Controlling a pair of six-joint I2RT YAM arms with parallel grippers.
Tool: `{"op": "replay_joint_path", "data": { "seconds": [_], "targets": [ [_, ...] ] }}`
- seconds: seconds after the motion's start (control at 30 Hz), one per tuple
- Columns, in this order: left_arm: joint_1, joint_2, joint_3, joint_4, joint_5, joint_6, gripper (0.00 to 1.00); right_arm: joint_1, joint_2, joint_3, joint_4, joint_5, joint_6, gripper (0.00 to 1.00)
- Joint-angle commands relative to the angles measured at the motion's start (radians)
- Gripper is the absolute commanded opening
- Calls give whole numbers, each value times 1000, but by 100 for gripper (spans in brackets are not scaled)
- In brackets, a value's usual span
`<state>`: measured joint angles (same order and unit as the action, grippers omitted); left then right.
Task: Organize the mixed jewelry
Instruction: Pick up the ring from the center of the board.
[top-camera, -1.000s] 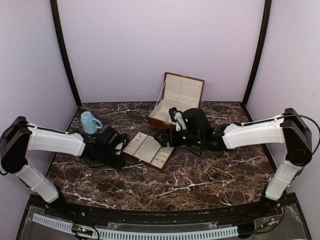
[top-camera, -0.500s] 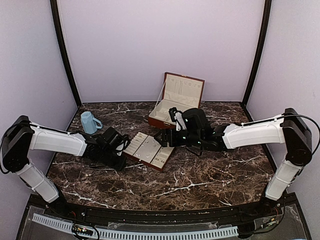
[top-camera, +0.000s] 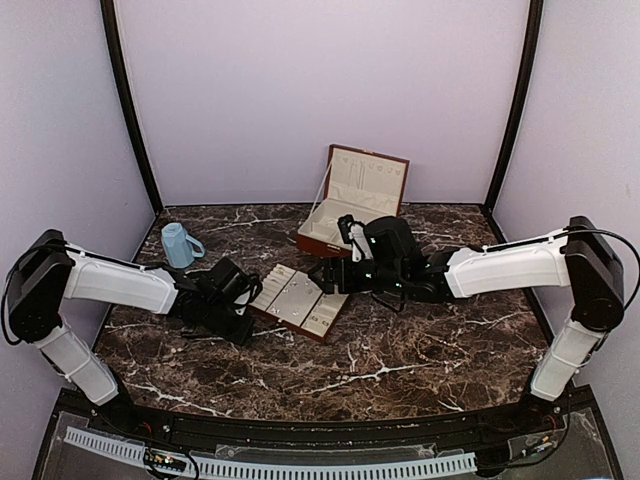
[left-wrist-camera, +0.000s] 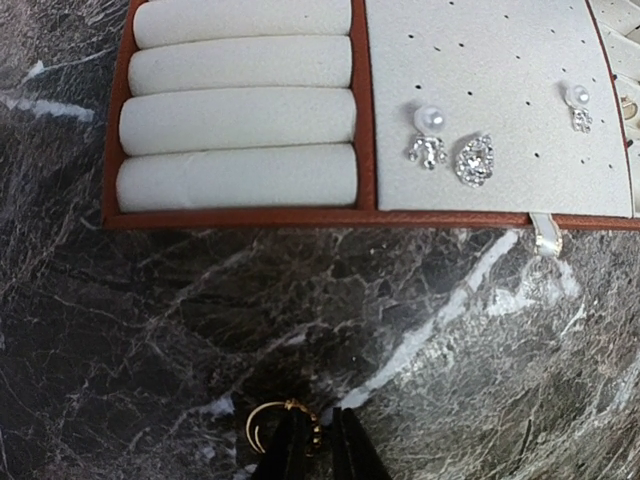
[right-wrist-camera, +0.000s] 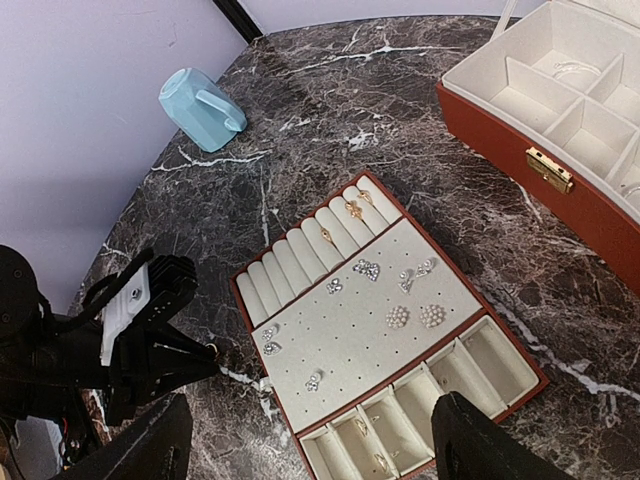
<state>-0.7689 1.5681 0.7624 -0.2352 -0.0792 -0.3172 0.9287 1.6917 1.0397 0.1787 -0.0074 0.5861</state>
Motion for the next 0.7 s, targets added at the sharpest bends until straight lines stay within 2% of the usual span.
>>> {"op": "replay_joint_path", "data": {
  "seconds": [0.0,0.17,0.43,0.67],
  "targets": [
    [-11,6,-15,-25,-22,11,13,8,19,25,20,0,13,84],
    [-27,18,-10,-40,-42,19,13,9,17,24,20,3,14,84],
    [-46,34,-2,-55,-81,13,3,9,3,19,19,24,21,84],
    [-46,-1,-19,-6,-81,-48,0,8,-27,13,11,58,21,84]
  ]
}}
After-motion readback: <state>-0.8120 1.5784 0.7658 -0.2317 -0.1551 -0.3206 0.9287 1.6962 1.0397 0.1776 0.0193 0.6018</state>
